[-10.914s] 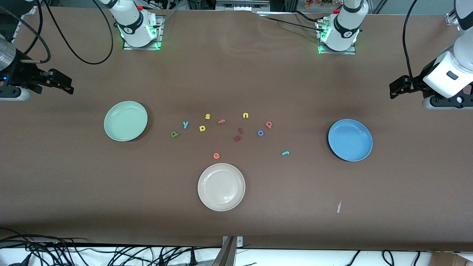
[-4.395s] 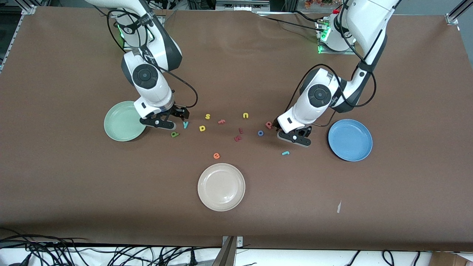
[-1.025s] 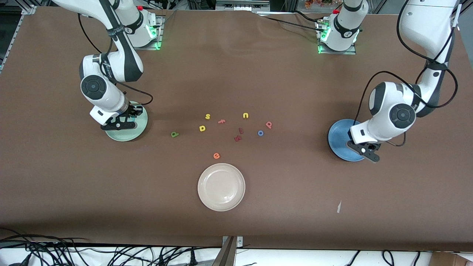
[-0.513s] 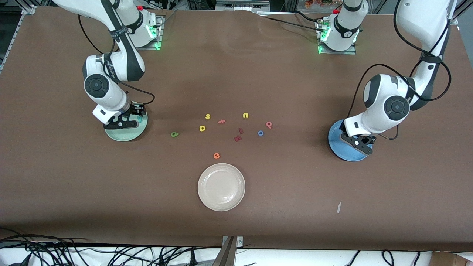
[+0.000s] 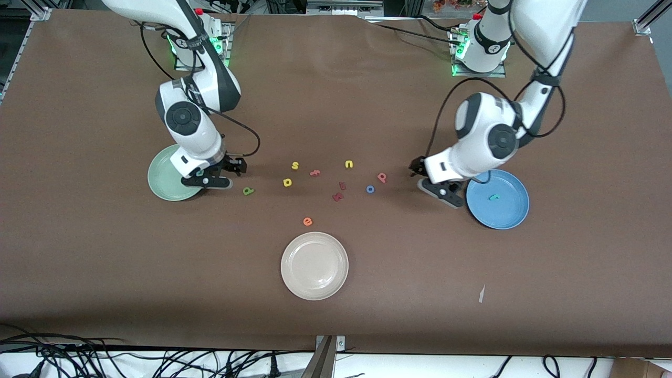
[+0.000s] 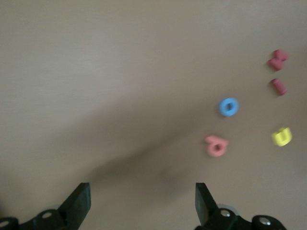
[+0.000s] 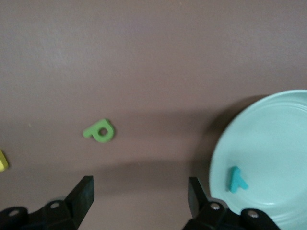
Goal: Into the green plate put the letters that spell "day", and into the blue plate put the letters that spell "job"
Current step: 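Reach the left gripper to pink d while the right gripper reaches green p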
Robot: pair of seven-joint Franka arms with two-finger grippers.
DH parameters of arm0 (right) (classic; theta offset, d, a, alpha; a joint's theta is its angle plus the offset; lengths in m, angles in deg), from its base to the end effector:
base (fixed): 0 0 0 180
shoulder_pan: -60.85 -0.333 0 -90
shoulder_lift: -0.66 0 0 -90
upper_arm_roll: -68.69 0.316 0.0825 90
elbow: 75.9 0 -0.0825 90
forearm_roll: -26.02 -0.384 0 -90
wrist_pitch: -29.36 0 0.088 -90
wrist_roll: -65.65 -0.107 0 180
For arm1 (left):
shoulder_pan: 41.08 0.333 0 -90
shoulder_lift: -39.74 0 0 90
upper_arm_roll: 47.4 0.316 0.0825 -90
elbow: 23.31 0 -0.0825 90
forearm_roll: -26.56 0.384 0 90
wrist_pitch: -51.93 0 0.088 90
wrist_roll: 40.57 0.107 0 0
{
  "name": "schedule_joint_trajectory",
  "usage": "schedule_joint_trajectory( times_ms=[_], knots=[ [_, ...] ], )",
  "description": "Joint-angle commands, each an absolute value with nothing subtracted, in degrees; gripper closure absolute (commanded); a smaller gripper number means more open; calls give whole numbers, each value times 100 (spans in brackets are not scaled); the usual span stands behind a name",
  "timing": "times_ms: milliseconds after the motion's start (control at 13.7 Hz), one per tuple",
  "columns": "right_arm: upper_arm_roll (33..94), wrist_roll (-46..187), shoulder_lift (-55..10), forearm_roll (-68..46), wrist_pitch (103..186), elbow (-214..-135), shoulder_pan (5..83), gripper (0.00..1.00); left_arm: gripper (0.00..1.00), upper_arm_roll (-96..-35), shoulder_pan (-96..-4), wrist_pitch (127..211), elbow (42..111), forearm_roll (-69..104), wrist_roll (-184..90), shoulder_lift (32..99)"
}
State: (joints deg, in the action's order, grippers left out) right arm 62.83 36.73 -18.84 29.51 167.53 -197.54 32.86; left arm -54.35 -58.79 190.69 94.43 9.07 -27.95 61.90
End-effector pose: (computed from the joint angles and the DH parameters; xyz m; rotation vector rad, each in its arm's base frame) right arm 0.5289 0.2151 0.2457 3.0514 -0.1024 -0.0214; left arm 0.5383 -0.2471 0.2470 2.8396 -0.5898 -0.0683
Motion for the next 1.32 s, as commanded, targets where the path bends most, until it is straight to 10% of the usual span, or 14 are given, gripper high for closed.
schedule_joint_trajectory(
  times_ms=[0, 732, 952, 1245],
  knots=[
    [6420, 3043, -2438, 2813, 16874, -19350, 3325, 13, 4, -5469, -6321, 19474, 9359, 819, -3571, 6460],
    [6641, 2733, -3071, 2435, 17814, -19227, 3396, 14, 11, -5469, -7070, 20741, 9455, 819, -3732, 7278],
    [6641, 2742, -3098, 2435, 17868, -19227, 3396, 19, 41, -5469, -7070, 20741, 9455, 941, -3715, 7305],
    [6632, 2838, -3106, 2444, 17860, -19235, 3404, 58, 75, -5416, -7026, 20732, 9447, 1259, -3723, 7314]
  ],
)
